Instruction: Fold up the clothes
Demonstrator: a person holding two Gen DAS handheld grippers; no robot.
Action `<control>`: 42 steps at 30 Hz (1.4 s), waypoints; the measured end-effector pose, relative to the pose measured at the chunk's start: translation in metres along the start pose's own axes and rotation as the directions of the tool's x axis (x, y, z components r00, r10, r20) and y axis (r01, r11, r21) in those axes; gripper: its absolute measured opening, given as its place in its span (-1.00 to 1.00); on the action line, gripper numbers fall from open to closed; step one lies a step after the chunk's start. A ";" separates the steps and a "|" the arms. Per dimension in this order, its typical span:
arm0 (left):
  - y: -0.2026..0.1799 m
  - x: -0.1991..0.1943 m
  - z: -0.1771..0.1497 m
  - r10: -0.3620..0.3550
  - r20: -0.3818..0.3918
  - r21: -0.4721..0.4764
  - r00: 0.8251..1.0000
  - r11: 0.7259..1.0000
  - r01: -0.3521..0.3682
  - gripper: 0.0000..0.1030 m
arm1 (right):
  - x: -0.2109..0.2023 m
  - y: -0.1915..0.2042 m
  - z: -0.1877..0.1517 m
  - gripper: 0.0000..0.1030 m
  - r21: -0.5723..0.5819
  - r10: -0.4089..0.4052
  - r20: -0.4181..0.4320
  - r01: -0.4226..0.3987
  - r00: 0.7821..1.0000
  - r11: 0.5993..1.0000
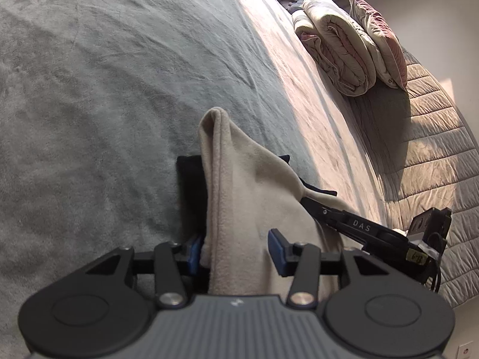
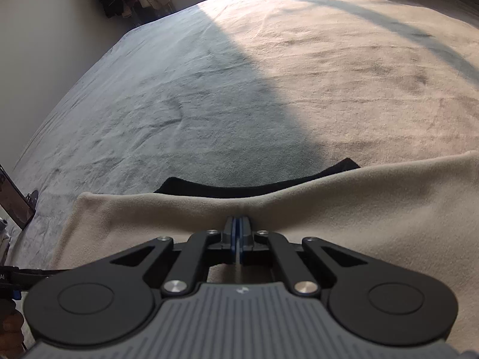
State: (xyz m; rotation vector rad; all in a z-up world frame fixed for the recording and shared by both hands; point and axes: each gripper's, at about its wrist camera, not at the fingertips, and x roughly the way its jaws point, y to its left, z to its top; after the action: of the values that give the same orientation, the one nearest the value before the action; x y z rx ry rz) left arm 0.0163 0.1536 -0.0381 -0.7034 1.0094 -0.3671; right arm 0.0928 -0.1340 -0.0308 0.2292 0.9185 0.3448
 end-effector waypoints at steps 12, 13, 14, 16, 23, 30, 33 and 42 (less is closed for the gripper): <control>-0.022 -0.020 -0.004 -0.005 0.048 0.043 0.999 0.999 0.003 -0.44 | -0.043 -0.013 -0.001 -0.63 0.126 0.138 -0.021 -0.134 0.990 0.983; -0.026 -0.022 -0.004 -0.012 0.052 0.047 0.999 0.999 0.009 -0.44 | -0.045 -0.015 -0.002 -0.63 0.145 0.154 -0.038 -0.147 0.987 0.979; -0.029 -0.024 -0.004 -0.018 0.056 0.052 0.998 0.999 0.015 -0.44 | -0.045 -0.015 -0.004 -0.63 0.151 0.155 -0.061 -0.144 0.986 0.978; -0.037 -0.027 -0.004 -0.028 0.061 0.062 0.998 0.998 0.024 -0.45 | -0.045 -0.014 -0.007 -0.63 0.140 0.133 -0.110 -0.117 0.985 0.983; -0.053 -0.033 -0.004 -0.042 0.069 0.065 0.997 0.997 0.037 -0.46 | -0.058 -0.013 -0.016 -0.63 0.114 0.170 -0.166 -0.153 0.971 0.982; -0.083 -0.029 -0.003 -0.066 0.084 0.081 0.994 0.995 0.059 -0.48 | -0.039 -0.016 -0.028 -0.70 0.088 0.190 -0.192 -0.176 0.963 0.981; -0.097 -0.023 -0.002 -0.094 0.098 0.070 0.991 0.994 0.087 -0.48 | -0.047 -0.037 -0.029 -0.63 0.210 0.271 -0.168 -0.234 0.948 0.949; -0.135 0.033 -0.016 -0.198 0.069 0.125 0.978 0.974 0.188 -0.39 | -0.097 -0.103 -0.033 0.15 0.465 0.388 0.038 -0.360 0.921 0.809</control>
State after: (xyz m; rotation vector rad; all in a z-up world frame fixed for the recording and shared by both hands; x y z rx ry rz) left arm 0.0229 0.0303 0.0283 -0.7057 0.8372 -0.5593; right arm 0.0319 -0.2651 -0.0134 0.8600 1.0054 0.4953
